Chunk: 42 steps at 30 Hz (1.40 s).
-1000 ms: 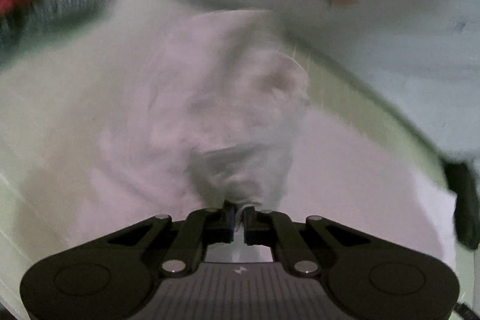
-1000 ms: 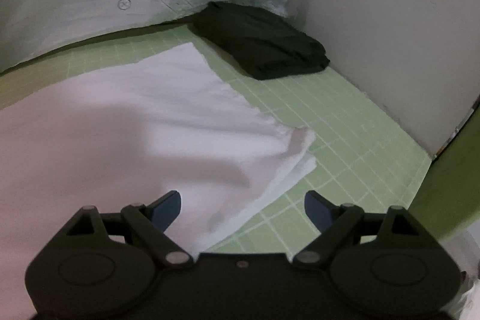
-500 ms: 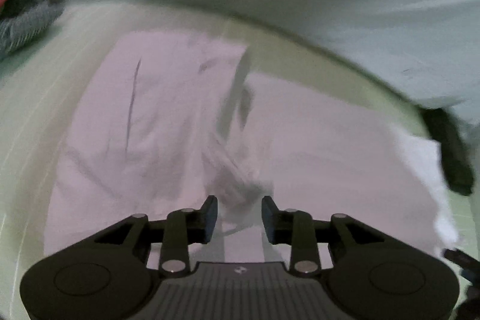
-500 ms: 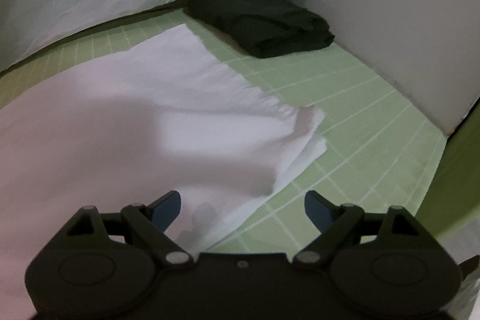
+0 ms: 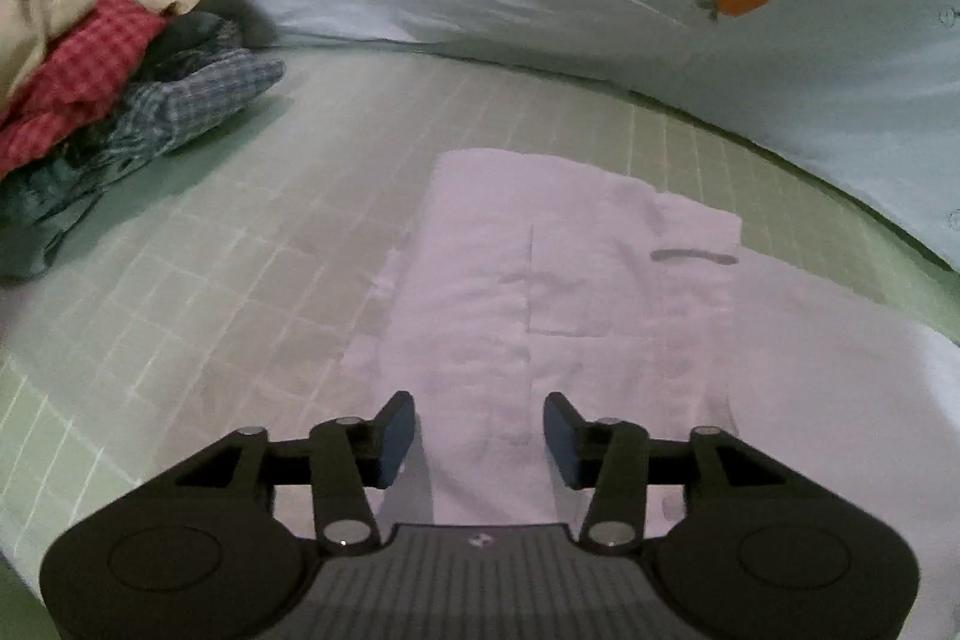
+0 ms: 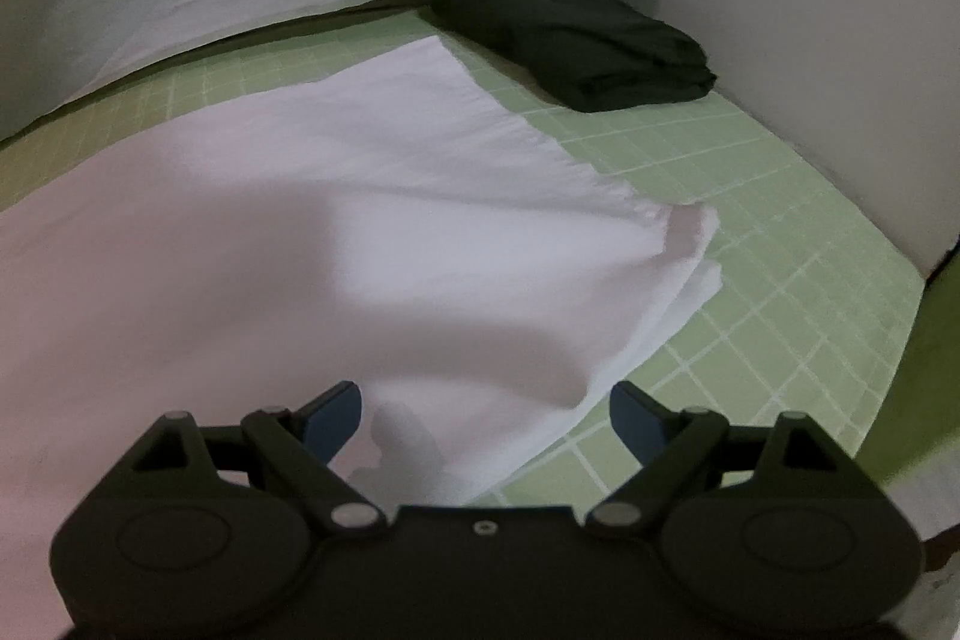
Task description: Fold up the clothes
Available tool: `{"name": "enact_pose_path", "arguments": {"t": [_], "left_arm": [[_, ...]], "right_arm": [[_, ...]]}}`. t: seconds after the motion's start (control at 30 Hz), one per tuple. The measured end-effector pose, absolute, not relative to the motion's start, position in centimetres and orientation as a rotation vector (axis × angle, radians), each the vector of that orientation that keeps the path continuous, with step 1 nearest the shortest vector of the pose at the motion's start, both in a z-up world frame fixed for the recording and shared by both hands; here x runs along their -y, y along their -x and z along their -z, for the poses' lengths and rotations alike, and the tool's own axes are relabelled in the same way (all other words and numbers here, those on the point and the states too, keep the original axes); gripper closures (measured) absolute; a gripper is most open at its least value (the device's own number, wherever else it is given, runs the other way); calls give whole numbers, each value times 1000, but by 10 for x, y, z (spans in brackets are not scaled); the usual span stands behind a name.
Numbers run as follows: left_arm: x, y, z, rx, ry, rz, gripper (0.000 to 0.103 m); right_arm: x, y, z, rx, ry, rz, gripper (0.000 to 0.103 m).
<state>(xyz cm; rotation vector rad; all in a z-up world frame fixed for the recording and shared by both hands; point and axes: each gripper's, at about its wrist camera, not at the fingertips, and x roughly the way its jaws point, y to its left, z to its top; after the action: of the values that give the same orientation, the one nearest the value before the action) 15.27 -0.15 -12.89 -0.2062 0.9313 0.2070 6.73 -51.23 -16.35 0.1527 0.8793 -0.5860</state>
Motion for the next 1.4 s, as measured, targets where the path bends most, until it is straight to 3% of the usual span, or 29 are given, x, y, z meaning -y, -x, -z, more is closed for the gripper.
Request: {"name": "enact_pose_path", "arguments": {"t": [0.27,0.57,0.77,1.4], "left_arm": [[42,-181,150,-967,69,-199,24],[82,-204,174,-1017,-141,-240,19],[63,-208,179,-1067,-17,-317,0],[63,-216,182,-1116,-38,-353,0]], "right_arm": [[532,-82,162,-855,-178,653,12],[568,-134,165,-834,-128,630,8],[595,-158,168,-839,-70,471,3],[655,-176,204,-816,-219,392,0]]}}
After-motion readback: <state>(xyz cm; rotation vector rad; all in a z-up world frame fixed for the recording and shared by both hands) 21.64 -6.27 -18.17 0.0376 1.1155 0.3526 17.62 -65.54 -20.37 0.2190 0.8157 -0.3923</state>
